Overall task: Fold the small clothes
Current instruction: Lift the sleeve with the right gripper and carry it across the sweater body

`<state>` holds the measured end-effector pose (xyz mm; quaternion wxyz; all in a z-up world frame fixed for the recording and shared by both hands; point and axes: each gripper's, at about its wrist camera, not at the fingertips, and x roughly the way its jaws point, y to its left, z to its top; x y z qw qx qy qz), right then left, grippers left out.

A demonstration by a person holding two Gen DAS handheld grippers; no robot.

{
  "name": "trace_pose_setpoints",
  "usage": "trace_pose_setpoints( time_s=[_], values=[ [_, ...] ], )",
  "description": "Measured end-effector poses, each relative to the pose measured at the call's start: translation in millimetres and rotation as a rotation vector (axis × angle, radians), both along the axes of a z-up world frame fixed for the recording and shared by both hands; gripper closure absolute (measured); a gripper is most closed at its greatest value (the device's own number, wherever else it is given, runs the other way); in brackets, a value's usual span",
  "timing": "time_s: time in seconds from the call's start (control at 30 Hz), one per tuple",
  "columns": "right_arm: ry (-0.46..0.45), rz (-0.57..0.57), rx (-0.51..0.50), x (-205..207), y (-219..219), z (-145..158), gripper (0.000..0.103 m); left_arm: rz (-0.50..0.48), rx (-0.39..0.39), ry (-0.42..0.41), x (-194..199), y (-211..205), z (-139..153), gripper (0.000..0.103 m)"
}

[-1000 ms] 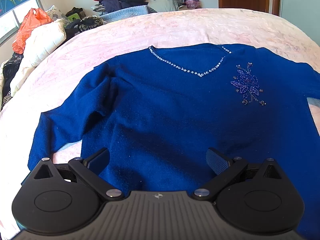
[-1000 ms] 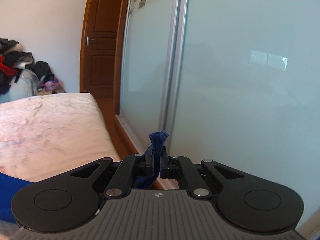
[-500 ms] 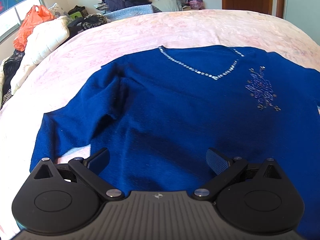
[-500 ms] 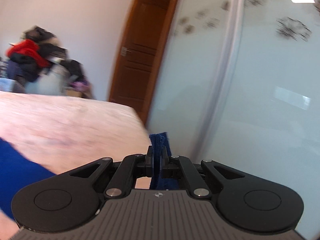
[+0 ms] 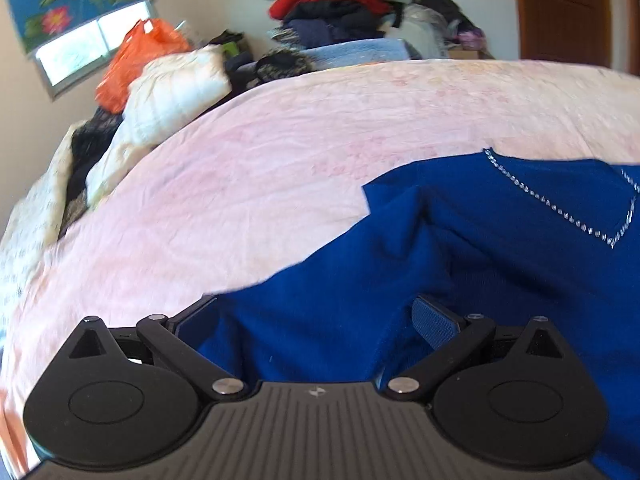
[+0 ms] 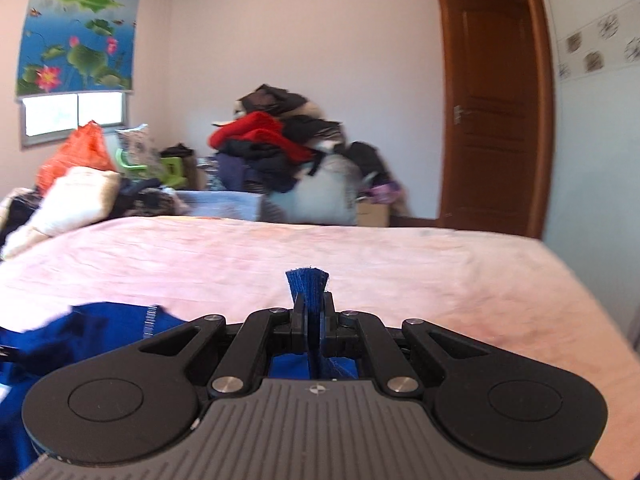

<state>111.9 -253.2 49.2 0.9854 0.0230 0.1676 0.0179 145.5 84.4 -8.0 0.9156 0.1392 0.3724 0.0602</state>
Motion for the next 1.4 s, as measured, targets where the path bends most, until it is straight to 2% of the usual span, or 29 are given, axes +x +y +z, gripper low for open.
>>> trace_pose_setpoints(
  time_s=[0.07, 0.13, 0.2, 0.33, 0.4, 0.5, 0.63, 0.77, 0.87, 0.93, 1.03, 1.1, 1.17, 1.27, 1.33, 1.37, 1.4],
  values=[
    [-0.002, 0.024, 0.009, 8, 13, 2, 0.098, -0.019, 0.084, -0.009, 10, -12, -11, 0.000],
    [0.001, 0.041, 0.018, 13, 22, 3, 0.098, 0.025, 0.155, -0.018, 18, -12, -23, 0.000],
    [0.001, 0.050, 0.031, 17, 28, 4, 0.098, 0.098, 0.184, -0.026, 24, 6, -30, 0.000],
    [-0.007, 0.060, 0.039, 30, 39, 5, 0.098, 0.281, 0.159, -0.001, 28, 57, -37, 0.000],
    [-0.007, 0.075, 0.047, 39, 48, 2, 0.098, 0.327, 0.146, -0.005, 24, 78, -37, 0.000],
    [-0.004, 0.112, 0.052, 52, 70, -3, 0.098, 0.355, 0.161, -0.018, 16, 96, -35, 0.000],
    [0.029, 0.179, 0.050, 72, 105, -10, 0.098, 0.414, 0.228, -0.027, 8, 113, -40, 0.000],
    [0.069, 0.245, 0.029, 86, 137, -20, 0.098, 0.431, 0.187, -0.023, -5, 129, -33, 0.000],
    [0.095, 0.278, 0.020, 90, 153, -27, 0.098, 0.332, 0.056, -0.059, -30, 123, -12, 0.000],
    [0.108, 0.291, 0.023, 90, 160, -31, 0.097, 0.212, -0.034, -0.059, -40, 110, 2, 0.000],
    [0.131, 0.300, 0.025, 89, 164, -37, 0.097, 0.017, -0.098, -0.082, -48, 72, 15, 0.000],
    [0.140, 0.303, 0.023, 87, 165, -39, 0.097, -0.139, -0.093, -0.096, -51, 39, 16, 0.000],
    [0.142, 0.304, 0.019, 85, 164, -39, 0.097, -0.236, -0.044, -0.113, -50, 10, 10, 0.000],
    [0.143, 0.307, 0.021, 83, 160, -36, 0.097, -0.267, 0.050, -0.122, -40, -18, -7, 0.000],
    [0.138, 0.309, 0.014, 82, 159, -34, 0.097, -0.266, 0.053, -0.113, -31, -21, -16, 0.003],
    [0.136, 0.309, 0.009, 81, 159, -33, 0.097, -0.272, 0.033, -0.104, -28, -20, -18, 0.027],
    [0.135, 0.308, 0.005, 81, 160, -33, 0.097, -0.267, 0.013, -0.074, -24, -17, -19, 0.064]
  ],
)
